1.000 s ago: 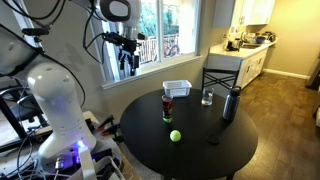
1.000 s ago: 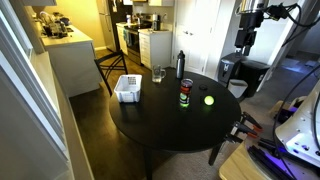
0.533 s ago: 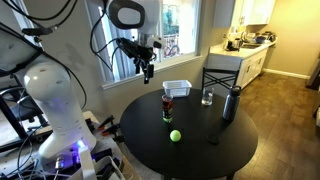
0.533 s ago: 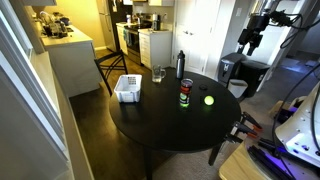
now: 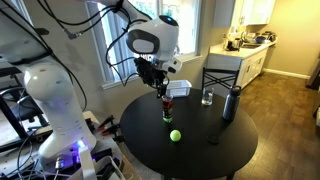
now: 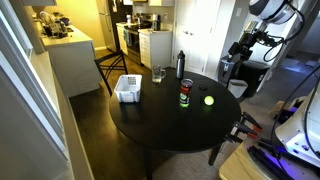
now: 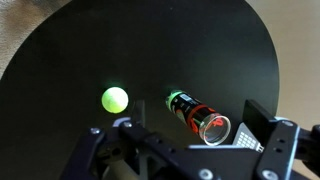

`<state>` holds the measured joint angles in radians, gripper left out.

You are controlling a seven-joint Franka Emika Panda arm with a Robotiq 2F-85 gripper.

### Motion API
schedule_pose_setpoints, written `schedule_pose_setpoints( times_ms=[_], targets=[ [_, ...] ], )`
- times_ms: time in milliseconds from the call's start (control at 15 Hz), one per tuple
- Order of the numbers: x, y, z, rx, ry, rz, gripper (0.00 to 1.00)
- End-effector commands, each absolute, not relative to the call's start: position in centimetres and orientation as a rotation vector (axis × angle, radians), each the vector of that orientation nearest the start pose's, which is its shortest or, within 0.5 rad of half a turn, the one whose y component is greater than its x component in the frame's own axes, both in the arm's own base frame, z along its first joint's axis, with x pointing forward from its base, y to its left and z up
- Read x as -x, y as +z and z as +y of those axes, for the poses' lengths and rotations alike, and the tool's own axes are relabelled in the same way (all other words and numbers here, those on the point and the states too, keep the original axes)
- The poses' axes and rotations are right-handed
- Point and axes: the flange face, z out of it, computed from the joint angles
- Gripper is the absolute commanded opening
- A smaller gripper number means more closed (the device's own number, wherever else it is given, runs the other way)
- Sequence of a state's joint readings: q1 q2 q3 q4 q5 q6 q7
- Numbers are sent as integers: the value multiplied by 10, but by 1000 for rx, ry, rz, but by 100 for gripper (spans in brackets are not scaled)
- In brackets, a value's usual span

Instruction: Put the tennis ball in the black container.

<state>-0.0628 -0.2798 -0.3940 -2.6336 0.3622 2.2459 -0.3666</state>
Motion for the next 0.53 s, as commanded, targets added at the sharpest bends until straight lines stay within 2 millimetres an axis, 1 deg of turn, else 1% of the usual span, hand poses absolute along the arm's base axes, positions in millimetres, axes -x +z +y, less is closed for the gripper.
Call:
schedule_pose_setpoints(
  times_ms=[0, 133, 267, 333, 400, 467],
  targets=[
    [-386, 289, -170, 2681, 6, 486, 100],
    [-391, 269, -175, 2669, 53, 540, 100],
    [-394, 253, -183, 2656, 96, 590, 100],
    [-395, 248, -185, 2642, 125, 606, 100],
    [-389, 261, -176, 2662, 112, 591, 100],
    [-390, 255, -178, 2664, 129, 599, 100]
  ],
)
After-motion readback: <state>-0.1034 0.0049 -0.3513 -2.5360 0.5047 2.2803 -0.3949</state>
